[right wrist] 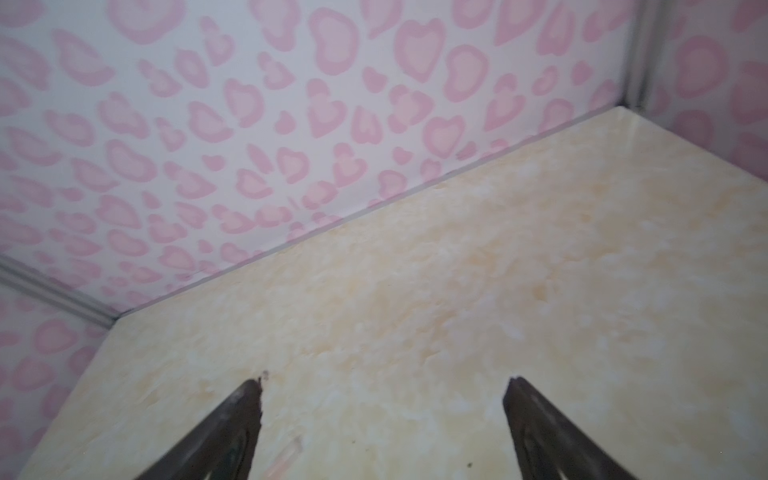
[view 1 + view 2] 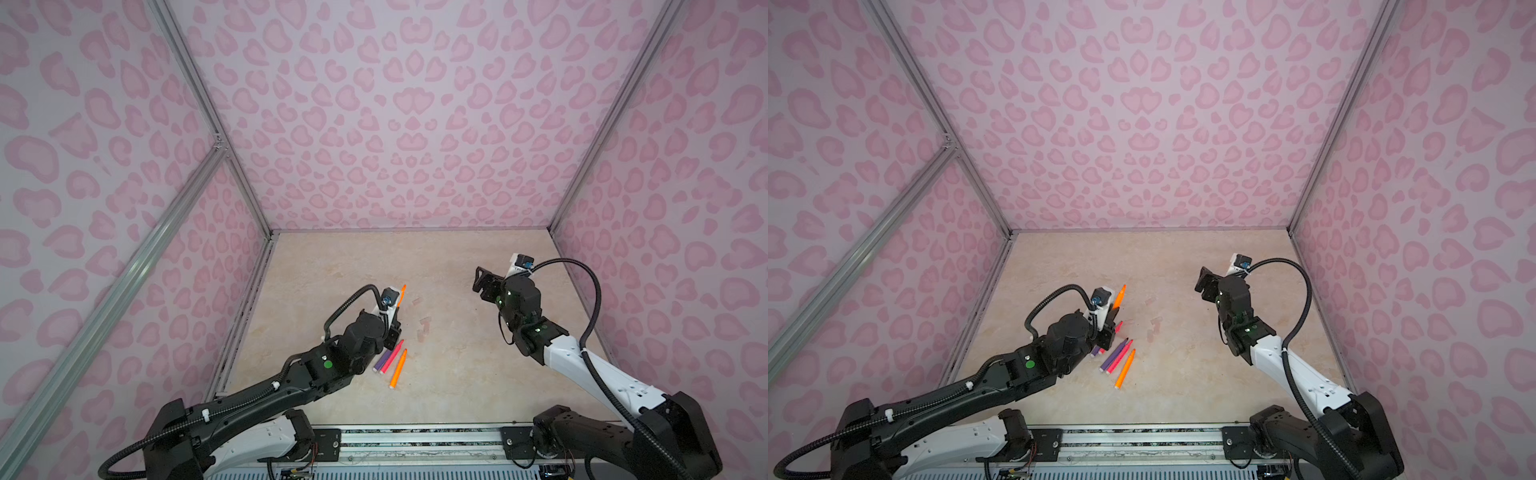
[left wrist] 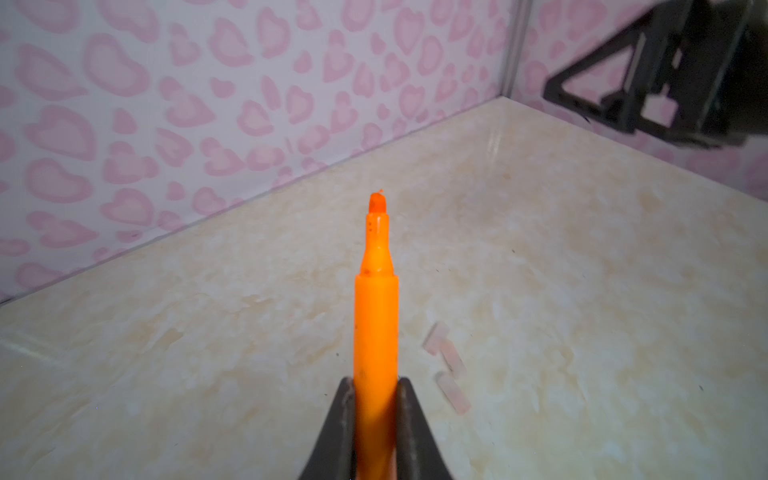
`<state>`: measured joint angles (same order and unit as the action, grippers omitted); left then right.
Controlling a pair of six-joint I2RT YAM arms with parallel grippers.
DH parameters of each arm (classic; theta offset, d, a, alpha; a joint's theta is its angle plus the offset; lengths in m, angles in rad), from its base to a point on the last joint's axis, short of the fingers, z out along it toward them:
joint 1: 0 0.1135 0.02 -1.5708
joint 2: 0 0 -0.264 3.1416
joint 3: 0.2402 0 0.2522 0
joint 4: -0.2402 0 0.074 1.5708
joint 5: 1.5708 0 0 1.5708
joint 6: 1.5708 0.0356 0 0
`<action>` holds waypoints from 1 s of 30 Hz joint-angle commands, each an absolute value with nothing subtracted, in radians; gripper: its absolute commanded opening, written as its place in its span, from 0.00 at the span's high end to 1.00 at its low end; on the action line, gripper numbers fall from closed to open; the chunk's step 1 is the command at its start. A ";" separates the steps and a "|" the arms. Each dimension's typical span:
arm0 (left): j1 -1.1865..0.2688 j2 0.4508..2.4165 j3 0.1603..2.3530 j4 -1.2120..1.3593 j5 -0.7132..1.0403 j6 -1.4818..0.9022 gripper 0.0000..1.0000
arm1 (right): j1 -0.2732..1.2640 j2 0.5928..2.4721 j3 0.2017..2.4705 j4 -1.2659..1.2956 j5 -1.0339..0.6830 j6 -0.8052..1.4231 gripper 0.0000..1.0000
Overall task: Insert the pens into the pen caps
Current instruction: 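Lift the orange highlighter upright with the left gripper while the right gripper approaches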
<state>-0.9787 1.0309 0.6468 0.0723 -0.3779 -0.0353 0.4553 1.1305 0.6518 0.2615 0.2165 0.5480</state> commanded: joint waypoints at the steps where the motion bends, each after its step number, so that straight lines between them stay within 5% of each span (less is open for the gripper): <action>1: -0.956 1.059 0.620 0.316 -0.184 0.077 0.96 | 0.555 1.051 0.568 0.397 0.212 0.572 0.07; 5: -0.855 1.072 0.599 0.350 -0.027 -0.003 0.96 | 0.632 0.958 0.369 0.726 0.169 0.628 0.17; 11: -0.798 1.044 0.580 0.359 -0.009 -0.057 0.96 | 0.715 0.975 0.406 0.704 0.153 0.695 0.29; 30: -0.780 1.065 0.641 0.280 0.101 -0.083 0.96 | 0.904 1.150 0.534 0.670 0.041 0.731 0.31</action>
